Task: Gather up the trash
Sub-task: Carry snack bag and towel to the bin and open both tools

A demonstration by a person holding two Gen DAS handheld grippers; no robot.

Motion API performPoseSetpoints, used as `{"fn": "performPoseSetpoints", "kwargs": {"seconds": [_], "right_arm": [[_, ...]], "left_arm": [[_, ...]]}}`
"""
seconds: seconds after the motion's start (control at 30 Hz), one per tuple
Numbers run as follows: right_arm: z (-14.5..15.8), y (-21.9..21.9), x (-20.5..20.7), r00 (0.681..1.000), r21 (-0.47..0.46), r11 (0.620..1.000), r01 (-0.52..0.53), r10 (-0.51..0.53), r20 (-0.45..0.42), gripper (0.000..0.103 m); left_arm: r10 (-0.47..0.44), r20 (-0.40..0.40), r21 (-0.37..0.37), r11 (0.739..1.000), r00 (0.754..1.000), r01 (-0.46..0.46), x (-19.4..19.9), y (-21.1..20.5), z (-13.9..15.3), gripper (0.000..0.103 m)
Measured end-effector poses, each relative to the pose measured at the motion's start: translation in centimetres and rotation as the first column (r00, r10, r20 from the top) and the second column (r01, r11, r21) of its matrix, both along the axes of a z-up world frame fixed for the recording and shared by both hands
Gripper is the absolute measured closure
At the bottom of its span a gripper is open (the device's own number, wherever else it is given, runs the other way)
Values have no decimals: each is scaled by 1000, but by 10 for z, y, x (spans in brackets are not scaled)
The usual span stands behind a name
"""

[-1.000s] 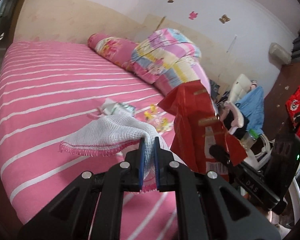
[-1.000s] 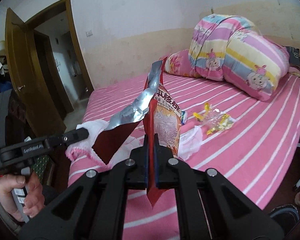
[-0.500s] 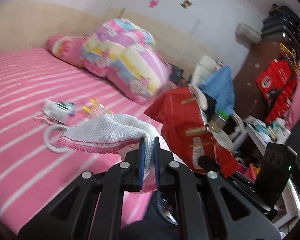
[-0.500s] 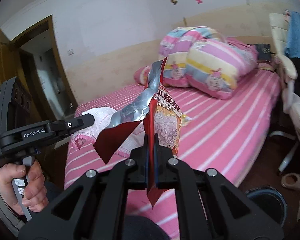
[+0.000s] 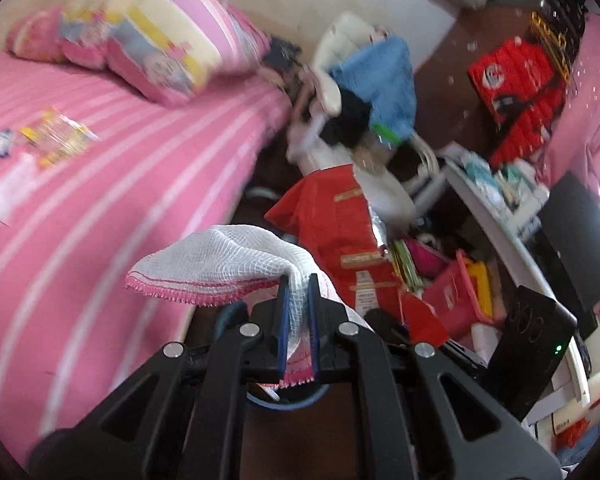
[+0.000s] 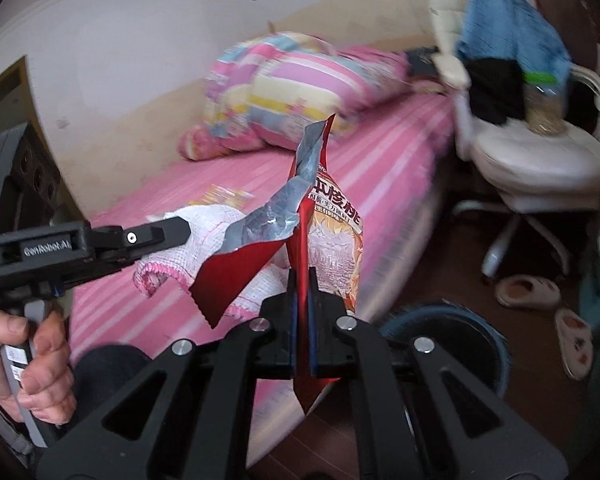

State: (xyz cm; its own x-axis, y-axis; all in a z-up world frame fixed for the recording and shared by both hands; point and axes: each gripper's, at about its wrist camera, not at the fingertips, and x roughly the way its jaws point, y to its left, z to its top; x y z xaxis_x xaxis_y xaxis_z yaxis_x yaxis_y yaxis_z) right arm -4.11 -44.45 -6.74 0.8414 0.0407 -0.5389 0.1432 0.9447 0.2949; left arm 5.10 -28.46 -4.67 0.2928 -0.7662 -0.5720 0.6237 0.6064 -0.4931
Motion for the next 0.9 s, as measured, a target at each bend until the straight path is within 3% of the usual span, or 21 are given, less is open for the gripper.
{"fn": "performPoseSetpoints", "kwargs": {"seconds": [0.3, 0.57, 0.7, 0.8, 0.83, 0.87, 0.9], "right_arm": [[-75, -60, -32, 975, 37, 988, 147, -139, -174, 98], [-133, -83, -31, 934, 64, 976, 208, -178, -311, 98], [-152, -86, -24, 916, 71, 972, 226, -187, -356, 98], [-165, -88, -17, 902, 71, 971, 229, -185, -390, 98], [-171, -87, -14, 893, 69, 971, 227, -179, -414, 97], [-174, -87, -13, 882, 56, 971, 233, -187, -433, 93], [-176, -86, -12, 872, 38, 970, 242, -200, -448, 85]], "left_arm": [[-133, -69, 118, 983, 989, 141, 7, -84, -64, 95], [-241, -194, 288, 913, 951, 290, 15, -137, -144, 95], [-261, -256, 322, 884, 931, 337, 20, -155, -173, 95], [-268, -275, 320, 880, 923, 350, 23, -162, -182, 90], [-264, -278, 329, 878, 924, 349, 23, -164, -185, 73], [-250, -275, 352, 873, 929, 339, 23, -166, -187, 34], [-233, -261, 370, 872, 937, 320, 23, -166, -187, 20]]}}
